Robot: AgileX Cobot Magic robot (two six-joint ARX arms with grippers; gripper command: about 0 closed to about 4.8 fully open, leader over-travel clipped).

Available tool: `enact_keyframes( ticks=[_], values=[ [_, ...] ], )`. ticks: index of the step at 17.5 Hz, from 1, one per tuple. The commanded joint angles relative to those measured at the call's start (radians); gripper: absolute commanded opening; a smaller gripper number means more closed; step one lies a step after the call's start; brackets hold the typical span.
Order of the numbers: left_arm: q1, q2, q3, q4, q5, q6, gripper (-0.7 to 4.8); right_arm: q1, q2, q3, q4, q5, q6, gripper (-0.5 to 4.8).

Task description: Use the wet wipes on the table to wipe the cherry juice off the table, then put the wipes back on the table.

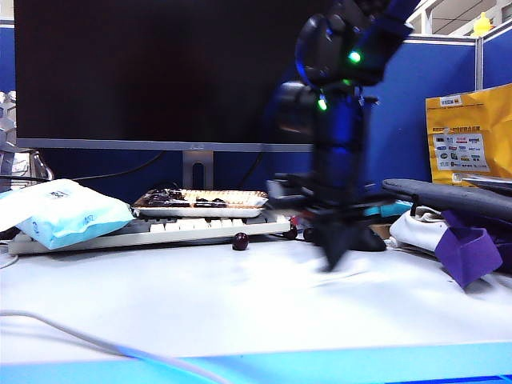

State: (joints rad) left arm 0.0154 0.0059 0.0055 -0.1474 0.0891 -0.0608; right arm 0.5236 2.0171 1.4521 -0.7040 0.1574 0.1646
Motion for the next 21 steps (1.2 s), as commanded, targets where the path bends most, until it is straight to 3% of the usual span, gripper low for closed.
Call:
enact_keyframes(
  ticks=[1,2,3,4,6,8,9,12,14,16,21],
  values=[
    [0.0,-0.001,0.0,-0.009,0.002,0.001,-0.03,-0.021,0.012,0.006,0.0,0.145,-0.009,-0.02],
    [0.0,-0.001,0.0,-0.009,0.002,0.001,-0.04,-0.026,0.012,0.012,-0.004,0.129,-0.012,-0.02],
    [0.0,-0.001,0.0,-0.009,0.002,0.001,-0.04,-0.028,0.013,0.018,-0.007,0.035,-0.046,-0.02],
    [0.0,-0.001,0.0,-0.009,0.002,0.001,-0.03,-0.028,0.013,0.023,-0.008,-0.084,-0.072,-0.02],
    [0.0,-0.001,0.0,-0.009,0.002,0.001,-0.03,-0.025,0.013,0.037,-0.018,-0.46,-0.084,-0.02],
    [0.0,-0.001,0.0,-0.009,0.002,0.001,-0.04,-0.024,0.013,0.041,-0.034,-0.68,-0.091,-0.02],
    [0.0,-0.001,0.0,-0.009,0.002,0.001,-0.04,-0.024,0.013,0.042,-0.048,-0.689,-0.091,-0.02],
    [0.0,-0.001,0.0,-0.009,0.002,0.001,-0.04,-0.026,0.015,0.064,-0.135,-0.305,-0.115,-0.02],
    [0.0,-0.001,0.0,-0.009,0.002,0.001,-0.03,-0.028,0.015,0.066,-0.129,-0.294,-0.162,0.04],
    [0.0,-0.001,0.0,-0.009,0.002,0.001,-0.04,-0.023,0.015,0.084,-0.135,-0.32,-0.184,2.56],
    [0.0,-0.001,0.0,-0.009,0.002,0.001,-0.03,-0.023,0.017,0.185,-0.164,-0.369,-0.184,2.64]
  ],
)
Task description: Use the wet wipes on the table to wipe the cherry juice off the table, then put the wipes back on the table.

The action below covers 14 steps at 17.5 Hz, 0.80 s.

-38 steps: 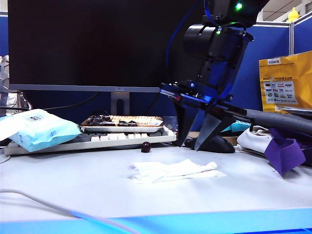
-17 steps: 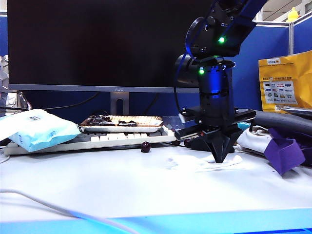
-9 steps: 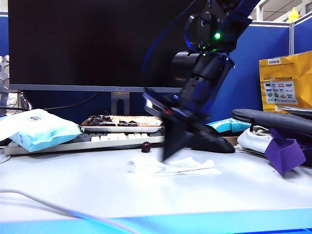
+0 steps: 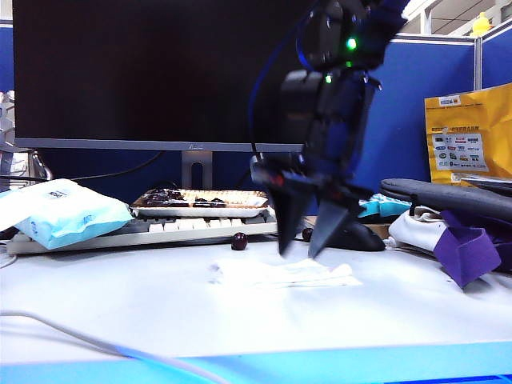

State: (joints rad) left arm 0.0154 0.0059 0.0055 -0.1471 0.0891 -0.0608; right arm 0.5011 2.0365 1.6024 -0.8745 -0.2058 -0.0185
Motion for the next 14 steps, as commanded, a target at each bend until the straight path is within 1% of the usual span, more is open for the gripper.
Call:
enact_keyframes(
  ticks=[1,5,7,8,9,10,11,12,13,14],
  values=[
    [0.0,-0.001,0.0,-0.01,0.002,0.001,-0.04,0.0,-0.002,0.036,0.007,-0.006,-0.001,2.64],
    [0.0,-0.001,0.0,-0.01,0.002,0.001,-0.03,0.003,0.084,0.038,-0.064,-0.032,-0.012,2.65],
    [0.0,-0.001,0.0,-0.01,0.002,0.001,-0.03,0.008,0.116,0.038,-0.072,-0.019,-0.013,2.6],
    [0.0,-0.001,0.0,-0.01,0.002,0.001,-0.04,0.009,0.124,0.039,-0.072,0.007,-0.012,1.96],
    [0.0,-0.001,0.0,-0.01,0.002,0.001,-0.03,0.011,0.125,0.039,-0.066,0.06,-0.011,-0.2],
    [0.0,-0.001,0.0,-0.01,0.002,0.001,-0.03,0.012,0.124,0.044,-0.061,0.123,0.004,-0.04],
    [0.0,-0.001,0.0,-0.01,0.002,0.001,-0.03,0.012,0.124,0.047,-0.056,0.182,0.024,-0.04],
    [0.0,-0.001,0.0,-0.01,0.002,0.001,-0.03,0.01,0.124,0.047,-0.043,0.292,0.053,-0.04],
    [0.0,-0.001,0.0,-0.01,0.002,0.001,-0.03,0.005,0.124,0.049,-0.042,0.377,0.07,-0.05],
    [0.0,-0.001,0.0,-0.01,0.002,0.001,-0.03,-0.005,0.124,0.052,-0.037,0.406,0.07,-0.05]
  ],
)
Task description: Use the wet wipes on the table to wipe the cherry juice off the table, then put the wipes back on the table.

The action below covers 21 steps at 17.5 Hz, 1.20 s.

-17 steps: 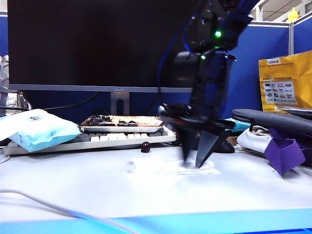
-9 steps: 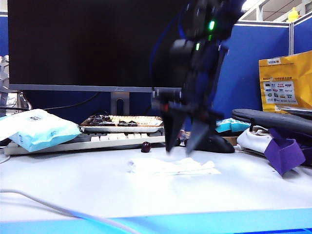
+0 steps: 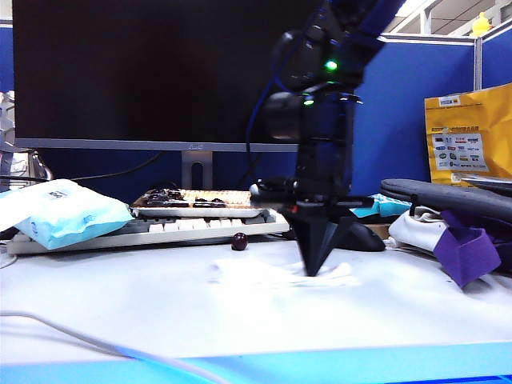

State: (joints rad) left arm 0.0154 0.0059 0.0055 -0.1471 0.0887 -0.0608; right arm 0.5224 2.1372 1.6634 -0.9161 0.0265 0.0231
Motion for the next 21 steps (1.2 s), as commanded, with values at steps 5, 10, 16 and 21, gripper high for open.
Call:
enact_keyframes(
  ticks=[5,10,16,21],
  values=[
    [0.0,-0.001,0.0,-0.01,0.002,0.001,-0.03,-0.017,0.024,0.029,-0.008,-0.262,-0.069,-0.04],
    [0.0,-0.001,0.0,-0.01,0.002,0.001,-0.03,0.021,0.024,0.064,-0.056,-0.486,-0.13,-0.04],
    [0.0,-0.001,0.0,-0.01,0.002,0.001,-0.03,0.051,0.021,0.16,-0.097,-0.499,-0.186,2.84],
    [0.0,-0.001,0.0,-0.01,0.002,0.001,-0.03,0.142,0.04,0.179,-0.07,-0.338,-0.211,2.83]
  ],
)
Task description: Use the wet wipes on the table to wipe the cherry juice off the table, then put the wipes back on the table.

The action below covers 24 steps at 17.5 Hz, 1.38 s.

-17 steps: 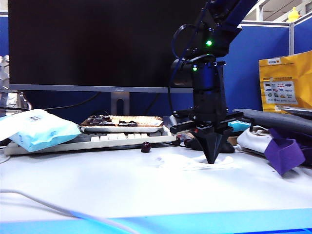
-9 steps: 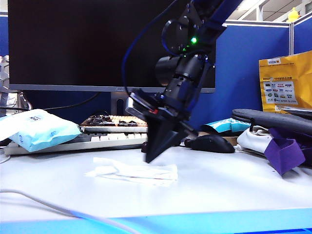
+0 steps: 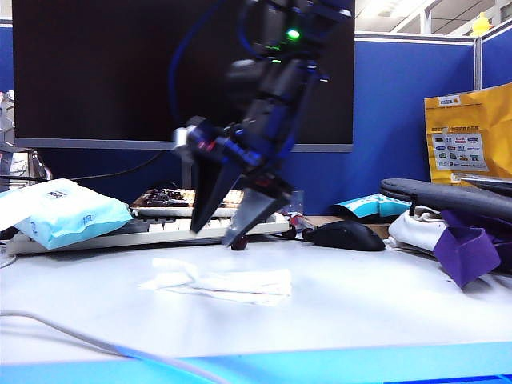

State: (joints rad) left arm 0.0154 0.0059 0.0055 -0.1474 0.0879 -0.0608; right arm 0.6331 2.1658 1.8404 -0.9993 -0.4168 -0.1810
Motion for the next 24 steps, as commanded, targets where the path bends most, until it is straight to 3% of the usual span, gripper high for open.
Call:
enact_keyframes(
  ticks=[1,5,7,8,9,16,18,23,24],
  values=[
    [0.0,-0.001,0.0,-0.009,0.003,0.001,-0.04,0.036,0.019,0.002,0.014,0.128,-0.007,2.83],
    [0.0,-0.001,0.0,-0.009,0.003,0.001,-0.03,0.049,0.075,0.002,-0.003,0.233,-0.006,2.68],
    [0.0,-0.001,0.0,-0.009,0.003,0.001,-0.04,0.048,0.087,0.002,-0.009,0.259,-0.006,1.71],
    [0.0,-0.001,0.0,-0.009,0.003,0.001,-0.04,0.048,0.087,0.002,-0.013,0.29,-0.006,0.46],
    [0.0,-0.001,0.0,-0.009,0.003,0.001,-0.03,0.05,0.087,0.002,-0.014,0.368,-0.002,-0.01],
    [0.0,-0.001,0.0,-0.009,0.003,0.001,-0.04,-0.044,0.089,0.002,0.005,0.694,0.105,-0.01],
    [0.0,-0.001,0.0,-0.009,0.003,0.001,-0.03,-0.072,0.089,0.002,0.035,0.586,0.09,-0.01],
    [0.0,-0.001,0.0,-0.009,0.003,0.001,-0.04,-0.019,0.089,0.002,0.005,0.051,-0.09,-0.01],
    [0.0,-0.001,0.0,-0.009,0.003,0.001,-0.04,0.004,0.089,0.003,0.017,0.021,-0.118,-0.01]
  ],
)
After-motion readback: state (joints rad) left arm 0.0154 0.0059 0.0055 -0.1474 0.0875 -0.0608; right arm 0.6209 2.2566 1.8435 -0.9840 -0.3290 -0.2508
